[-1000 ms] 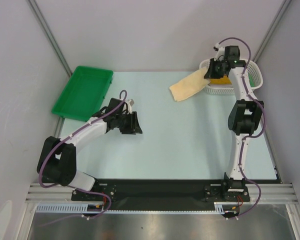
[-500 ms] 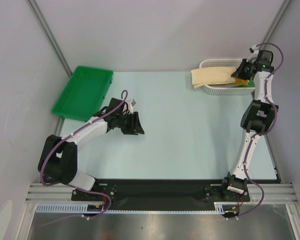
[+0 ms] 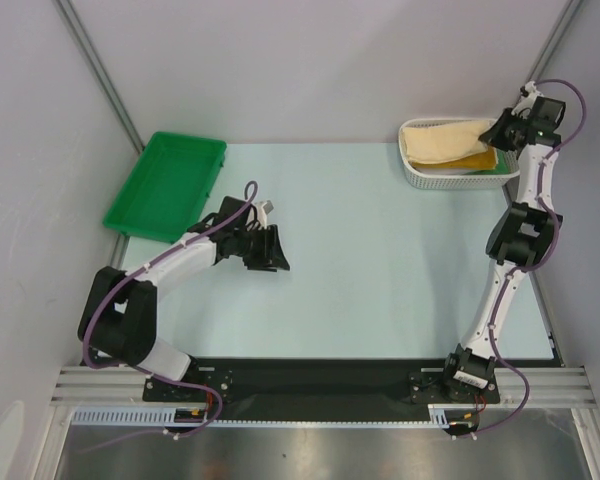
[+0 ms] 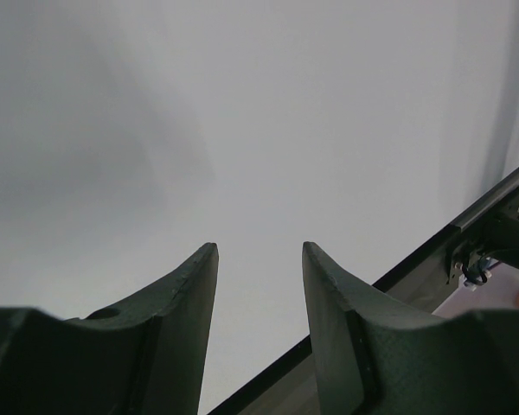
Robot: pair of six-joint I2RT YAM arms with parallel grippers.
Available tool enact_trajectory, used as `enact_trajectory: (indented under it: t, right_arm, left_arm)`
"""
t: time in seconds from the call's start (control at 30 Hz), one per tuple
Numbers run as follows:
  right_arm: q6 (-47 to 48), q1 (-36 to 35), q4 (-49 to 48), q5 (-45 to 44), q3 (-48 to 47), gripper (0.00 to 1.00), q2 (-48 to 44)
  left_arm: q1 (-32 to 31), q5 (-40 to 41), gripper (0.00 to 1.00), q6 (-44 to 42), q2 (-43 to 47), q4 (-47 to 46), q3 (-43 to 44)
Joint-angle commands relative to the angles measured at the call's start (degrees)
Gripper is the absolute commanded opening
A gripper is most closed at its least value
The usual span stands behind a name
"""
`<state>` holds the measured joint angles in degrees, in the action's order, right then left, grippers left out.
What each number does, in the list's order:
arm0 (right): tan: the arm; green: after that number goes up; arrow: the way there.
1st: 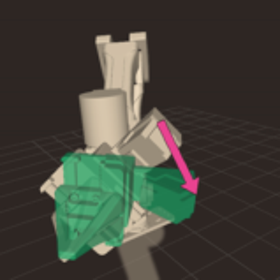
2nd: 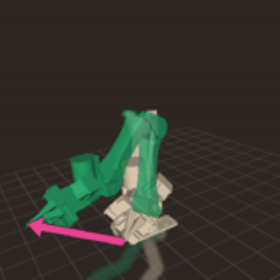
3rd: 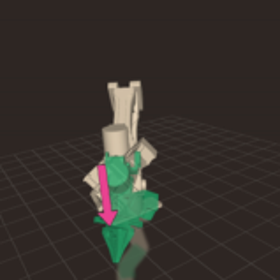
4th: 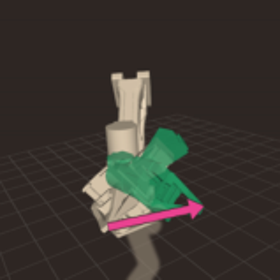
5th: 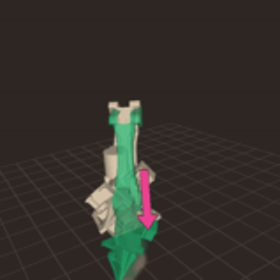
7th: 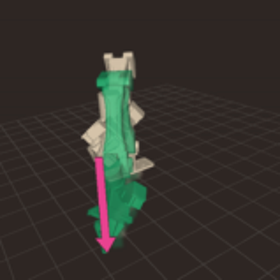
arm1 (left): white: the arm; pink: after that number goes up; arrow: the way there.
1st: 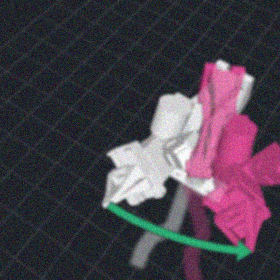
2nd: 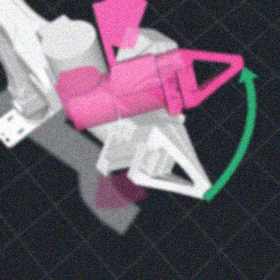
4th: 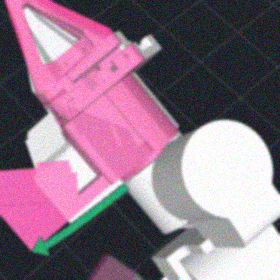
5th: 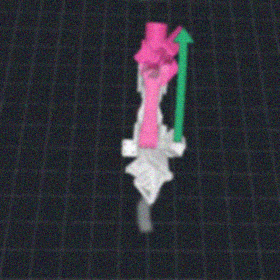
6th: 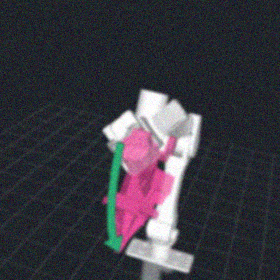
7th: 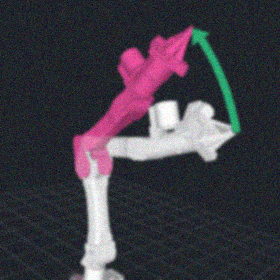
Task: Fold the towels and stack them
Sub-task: Neatly place the folded towel into the bin
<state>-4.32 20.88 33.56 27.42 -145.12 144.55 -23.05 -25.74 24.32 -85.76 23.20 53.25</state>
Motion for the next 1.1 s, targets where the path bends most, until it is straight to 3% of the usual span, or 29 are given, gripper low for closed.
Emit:
enact_trajectory:
  t: [0.0,0.2,0.27,0.3,0.33,0.47,0.5,0.7,0.87,1.07]
  right_arm:
    - [-1.22,2.14,-3.68,-0.35,-3.68,0.0,1.87]
    - [-1.57,2.93,-4.73,-2.11,-5.17,0.0,3.45]
    - [-2.44,2.93,-5.87,-1.05,-5.44,0.21,3.9]
    - [-2.89,2.85,-6.57,-0.97,-5.0,0.37,3.81]
    - [-2.46,2.76,-7.54,-0.88,-4.74,0.66,3.63]
    - [-1.22,2.14,-8.6,-6.4,-2.28,0.84,0.04]
    - [-2.44,2.23,-9.21,-7.63,-0.71,0.99,-2.15]
    - [-4.74,-0.22,-8.25,-9.49,9.31,1.0,-15.49]
    - [-7.8,-5.67,-1.59,-8.96,20.12,1.0,-29.04]
    - [-9.92,-24.19,6.6,-23.36,34.97,1.0,-53.17]
  left_arm:
    - [0.46,-1.16,0.5,-1.73,-0.38,-0.53,1.15]
    - [0.37,-1.86,0.52,-1.64,-0.29,0.0,2.73]
    - [0.29,-2.04,0.52,-1.64,-0.29,0.26,3.6]
    - [0.28,-1.95,0.52,-1.73,-0.29,0.44,3.87]
    - [0.28,-1.86,0.53,-1.81,-0.29,0.88,4.4]
    - [0.11,-1.77,0.54,-2.34,0.23,1.76,4.84]
    - [-0.07,-1.77,0.54,-2.52,0.76,1.85,4.84]
    - [-0.15,0.07,0.56,-1.29,7.61,-1.49,4.75]
    - [-0.15,0.69,0.58,-2.78,11.57,-2.37,12.3]
    - [-0.07,3.32,0.67,-4.18,17.9,-6.85,19.6]
